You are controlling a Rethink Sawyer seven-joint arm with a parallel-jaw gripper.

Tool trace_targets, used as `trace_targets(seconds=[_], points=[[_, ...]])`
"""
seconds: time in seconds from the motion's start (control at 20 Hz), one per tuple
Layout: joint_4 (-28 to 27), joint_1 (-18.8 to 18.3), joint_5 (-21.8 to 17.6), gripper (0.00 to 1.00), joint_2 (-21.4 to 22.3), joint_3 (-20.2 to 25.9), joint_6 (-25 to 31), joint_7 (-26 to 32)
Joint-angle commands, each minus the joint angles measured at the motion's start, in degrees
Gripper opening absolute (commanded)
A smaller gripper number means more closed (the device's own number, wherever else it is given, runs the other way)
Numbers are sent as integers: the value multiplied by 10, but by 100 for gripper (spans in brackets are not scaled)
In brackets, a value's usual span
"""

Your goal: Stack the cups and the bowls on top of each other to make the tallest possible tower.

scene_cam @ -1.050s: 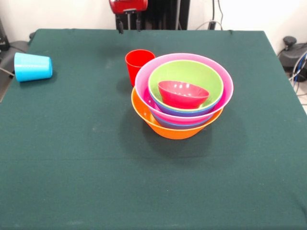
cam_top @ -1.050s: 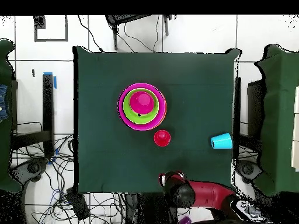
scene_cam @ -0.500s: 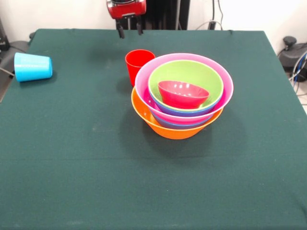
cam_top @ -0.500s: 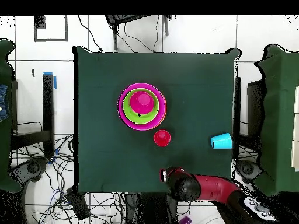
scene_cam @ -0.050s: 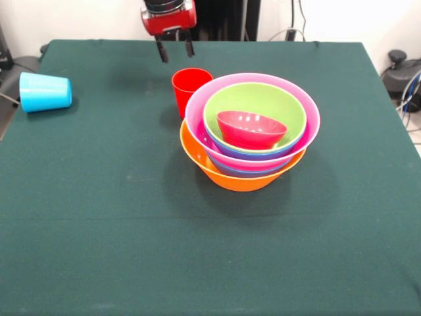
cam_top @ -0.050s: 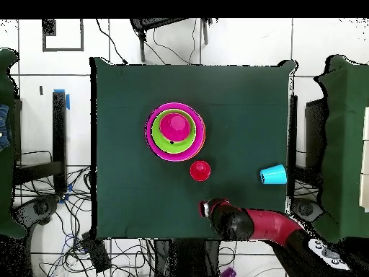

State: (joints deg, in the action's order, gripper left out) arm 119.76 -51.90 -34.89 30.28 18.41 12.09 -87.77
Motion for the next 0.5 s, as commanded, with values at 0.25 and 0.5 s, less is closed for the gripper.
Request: trace_targets(seconds=[0.25,0.5], points=[[-95,-27,-111,100,-83,65,2,64],[-113,-49,-155,100,-119,67,0,70]])
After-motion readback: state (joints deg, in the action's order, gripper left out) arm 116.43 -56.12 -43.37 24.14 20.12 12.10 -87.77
